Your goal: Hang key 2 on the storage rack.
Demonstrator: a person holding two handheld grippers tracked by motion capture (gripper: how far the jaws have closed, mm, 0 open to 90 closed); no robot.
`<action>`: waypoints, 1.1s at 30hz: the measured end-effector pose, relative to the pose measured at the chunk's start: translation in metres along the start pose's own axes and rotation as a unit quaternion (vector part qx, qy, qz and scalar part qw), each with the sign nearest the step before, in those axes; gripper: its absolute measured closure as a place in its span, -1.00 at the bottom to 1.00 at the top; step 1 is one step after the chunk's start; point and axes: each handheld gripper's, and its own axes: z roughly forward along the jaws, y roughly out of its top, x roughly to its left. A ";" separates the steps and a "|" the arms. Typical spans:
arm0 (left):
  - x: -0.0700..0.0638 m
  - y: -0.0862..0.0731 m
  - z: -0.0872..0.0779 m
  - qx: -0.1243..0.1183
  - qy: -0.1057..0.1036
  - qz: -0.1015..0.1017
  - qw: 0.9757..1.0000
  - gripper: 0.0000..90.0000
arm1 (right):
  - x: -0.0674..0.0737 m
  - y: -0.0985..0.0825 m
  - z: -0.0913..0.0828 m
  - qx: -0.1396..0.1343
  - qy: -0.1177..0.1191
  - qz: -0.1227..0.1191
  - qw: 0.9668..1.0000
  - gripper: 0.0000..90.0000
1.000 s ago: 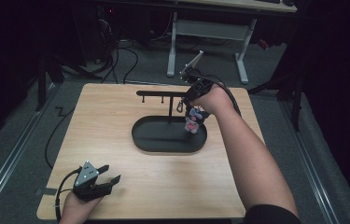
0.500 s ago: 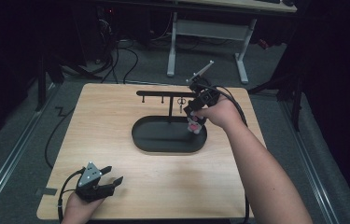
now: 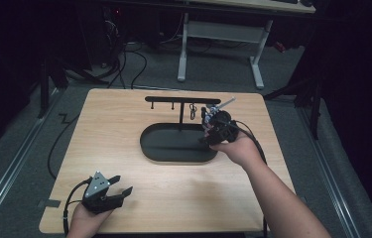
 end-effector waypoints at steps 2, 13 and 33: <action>-0.001 0.000 0.000 -0.001 -0.001 -0.001 1.000 -0.18 | 0.003 -0.014 0.005 -0.013 -0.008 0.000 1.000 -0.04; -0.004 0.000 0.002 0.001 -0.005 -0.004 1.000 -0.19 | 0.027 -0.105 0.033 -0.114 -0.036 0.013 0.993 -0.21; -0.031 0.005 0.012 0.004 -0.023 0.004 1.000 -0.20 | 0.016 -0.222 0.024 -0.229 -0.051 0.077 0.969 -0.56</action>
